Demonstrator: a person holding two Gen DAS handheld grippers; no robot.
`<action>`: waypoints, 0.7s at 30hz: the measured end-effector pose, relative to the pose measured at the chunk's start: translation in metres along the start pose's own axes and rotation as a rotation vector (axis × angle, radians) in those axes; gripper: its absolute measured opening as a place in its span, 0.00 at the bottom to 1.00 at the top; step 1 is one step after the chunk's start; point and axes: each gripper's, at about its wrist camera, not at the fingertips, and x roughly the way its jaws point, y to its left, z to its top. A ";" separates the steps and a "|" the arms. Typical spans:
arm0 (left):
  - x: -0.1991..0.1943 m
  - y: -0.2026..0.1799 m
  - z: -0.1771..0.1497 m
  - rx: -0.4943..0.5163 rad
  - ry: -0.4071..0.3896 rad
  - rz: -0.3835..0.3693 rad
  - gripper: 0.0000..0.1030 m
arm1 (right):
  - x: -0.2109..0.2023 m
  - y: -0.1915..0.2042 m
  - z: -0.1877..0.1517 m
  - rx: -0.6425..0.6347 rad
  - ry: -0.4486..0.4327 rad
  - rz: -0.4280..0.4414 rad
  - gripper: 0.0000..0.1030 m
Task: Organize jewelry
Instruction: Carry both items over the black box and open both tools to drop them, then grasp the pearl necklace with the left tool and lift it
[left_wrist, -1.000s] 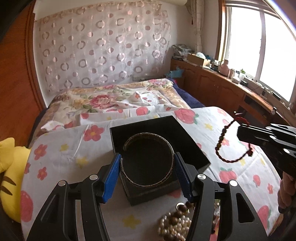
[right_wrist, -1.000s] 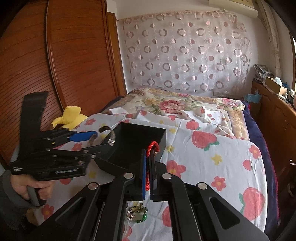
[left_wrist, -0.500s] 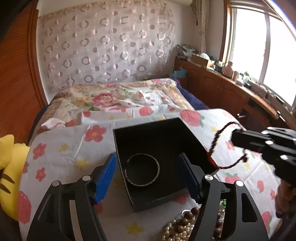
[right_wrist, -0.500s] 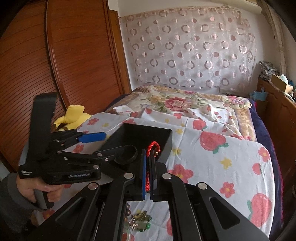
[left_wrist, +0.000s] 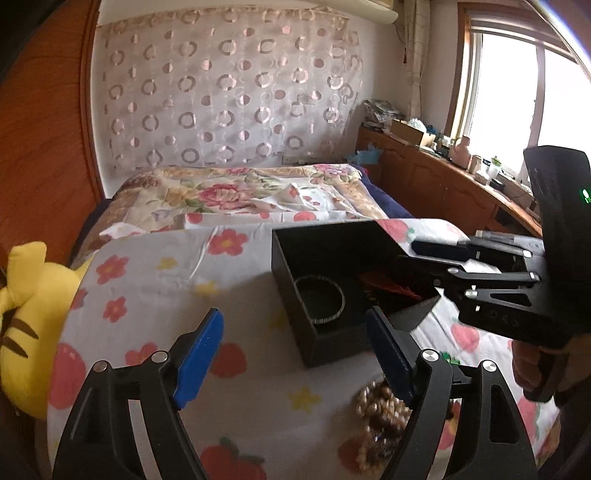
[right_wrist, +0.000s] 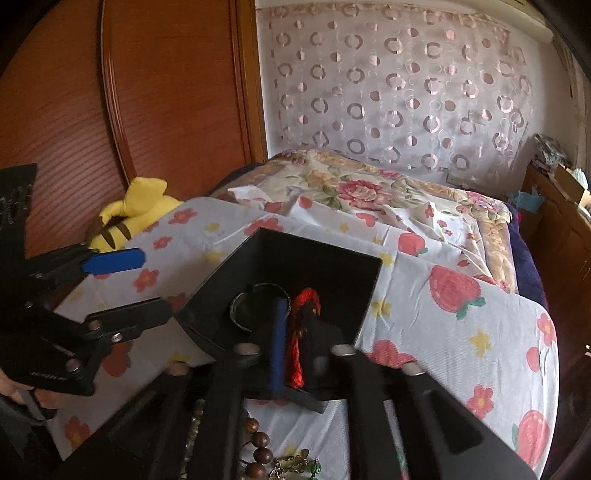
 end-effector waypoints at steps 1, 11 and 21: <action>-0.002 0.000 -0.003 -0.002 0.003 -0.002 0.74 | 0.000 0.001 0.000 -0.003 -0.002 -0.012 0.56; -0.024 -0.013 -0.039 0.018 0.005 -0.035 0.74 | -0.035 -0.006 -0.015 0.027 -0.055 -0.042 0.56; -0.033 -0.020 -0.073 0.001 0.051 -0.078 0.74 | -0.075 -0.008 -0.078 0.100 -0.057 -0.018 0.56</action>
